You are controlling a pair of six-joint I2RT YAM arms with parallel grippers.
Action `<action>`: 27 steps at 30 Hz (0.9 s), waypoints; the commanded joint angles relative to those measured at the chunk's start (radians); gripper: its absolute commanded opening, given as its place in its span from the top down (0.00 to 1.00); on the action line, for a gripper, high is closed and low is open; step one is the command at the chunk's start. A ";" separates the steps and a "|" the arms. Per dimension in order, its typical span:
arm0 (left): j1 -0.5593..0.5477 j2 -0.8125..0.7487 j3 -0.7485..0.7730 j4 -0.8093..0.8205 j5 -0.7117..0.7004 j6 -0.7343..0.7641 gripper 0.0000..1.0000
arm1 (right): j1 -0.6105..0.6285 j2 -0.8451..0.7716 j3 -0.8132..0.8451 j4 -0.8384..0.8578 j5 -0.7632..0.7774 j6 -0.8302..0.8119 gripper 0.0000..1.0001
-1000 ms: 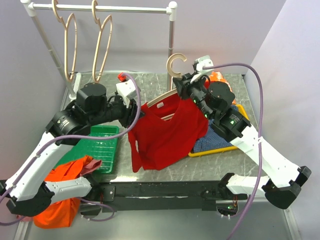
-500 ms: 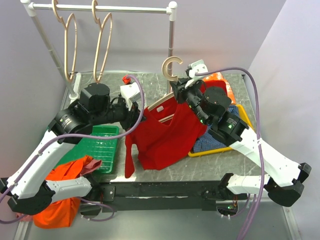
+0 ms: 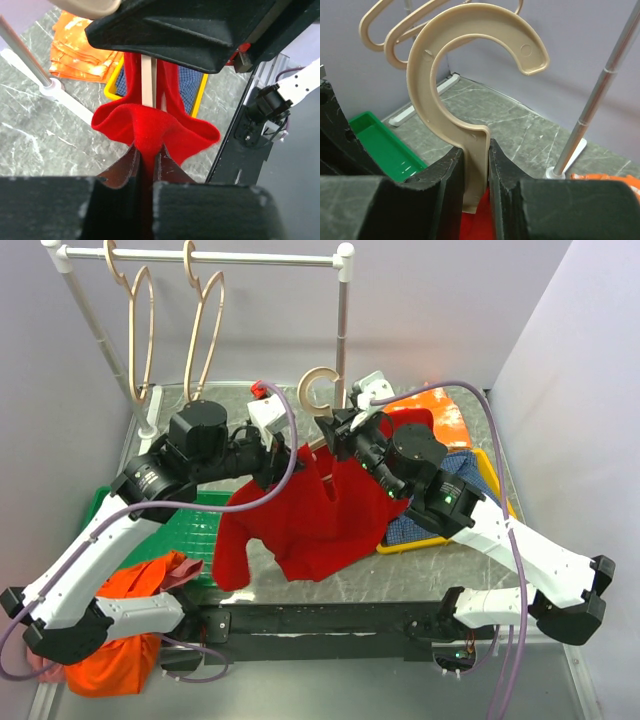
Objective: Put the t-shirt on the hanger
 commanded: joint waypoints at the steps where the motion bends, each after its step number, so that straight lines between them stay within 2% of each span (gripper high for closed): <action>1: -0.004 -0.030 -0.044 0.123 -0.027 -0.029 0.99 | 0.021 0.002 0.059 0.074 0.001 0.034 0.97; 2: -0.002 -0.050 -0.055 0.130 -0.050 -0.052 0.99 | 0.021 0.004 0.064 0.067 0.017 0.031 0.72; 5: -0.002 -0.090 -0.104 0.156 -0.128 -0.080 0.99 | 0.006 -0.021 0.067 0.048 0.084 0.028 0.34; 7: -0.002 -0.117 -0.145 0.175 -0.150 -0.098 0.99 | -0.026 -0.057 0.068 0.018 0.027 0.055 0.25; 8: -0.004 -0.124 -0.152 0.172 -0.164 -0.106 0.99 | -0.035 -0.073 0.064 0.009 -0.004 0.063 0.16; 10: -0.002 -0.133 -0.165 0.161 -0.185 -0.113 0.99 | -0.052 -0.097 0.053 -0.028 -0.055 0.104 0.12; 14: -0.004 -0.180 -0.181 0.161 -0.217 -0.136 0.99 | -0.138 -0.194 -0.048 -0.052 -0.012 0.190 0.11; 16: -0.002 -0.191 -0.172 0.137 -0.224 -0.143 0.99 | -0.316 -0.235 -0.151 -0.029 -0.148 0.280 0.11; 18: -0.002 -0.206 -0.161 0.117 -0.227 -0.146 0.99 | -0.422 -0.274 -0.227 0.001 -0.250 0.298 0.11; 21: -0.002 -0.216 -0.136 0.097 -0.234 -0.153 0.99 | -0.483 -0.266 -0.292 0.049 -0.314 0.289 0.11; 25: -0.002 -0.211 -0.089 0.048 -0.221 -0.161 0.99 | -0.595 -0.190 -0.352 0.155 -0.582 0.344 0.15; 27: -0.002 -0.214 -0.075 0.040 -0.213 -0.161 0.99 | -0.595 -0.159 -0.354 0.199 -0.638 0.353 0.16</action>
